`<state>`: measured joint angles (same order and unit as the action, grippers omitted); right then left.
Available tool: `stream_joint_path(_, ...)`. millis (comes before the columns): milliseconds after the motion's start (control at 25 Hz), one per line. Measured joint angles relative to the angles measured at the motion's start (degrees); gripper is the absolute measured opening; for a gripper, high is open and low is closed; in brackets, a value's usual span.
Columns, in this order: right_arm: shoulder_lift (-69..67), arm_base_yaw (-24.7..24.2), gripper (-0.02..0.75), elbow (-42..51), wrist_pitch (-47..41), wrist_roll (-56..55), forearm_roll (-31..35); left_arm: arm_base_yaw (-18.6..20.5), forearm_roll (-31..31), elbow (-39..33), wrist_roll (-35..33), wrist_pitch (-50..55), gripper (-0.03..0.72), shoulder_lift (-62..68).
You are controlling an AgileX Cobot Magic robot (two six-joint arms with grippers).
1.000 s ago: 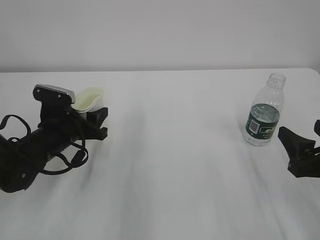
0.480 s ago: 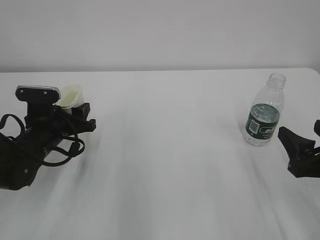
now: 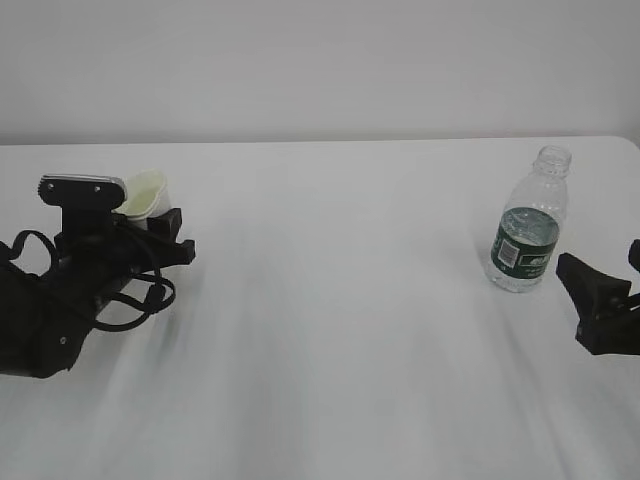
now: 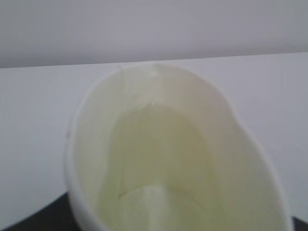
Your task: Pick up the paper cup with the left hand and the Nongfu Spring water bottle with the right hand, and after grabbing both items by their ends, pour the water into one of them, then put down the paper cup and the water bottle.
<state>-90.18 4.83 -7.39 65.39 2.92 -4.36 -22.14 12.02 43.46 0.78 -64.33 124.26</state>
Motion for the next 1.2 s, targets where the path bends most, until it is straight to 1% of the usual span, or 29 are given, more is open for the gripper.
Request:
stream_joint_path(320,0.0,0.0,0.592,0.0,0.0,0.0,0.0,0.0,0.13,3.33,-0.08,0.0,0.357,3.22)
stream_joint_path(480,0.0,0.0,0.592,0.0,0.0,0.0,0.0,0.0,0.21,4.14,-0.08,0.0,0.345,4.55)
stream_joint_path(1200,0.0,0.0,0.591,0.0,0.0,0.0,0.09,0.0,0.34,4.65,-0.12,0.0,0.322,5.61)
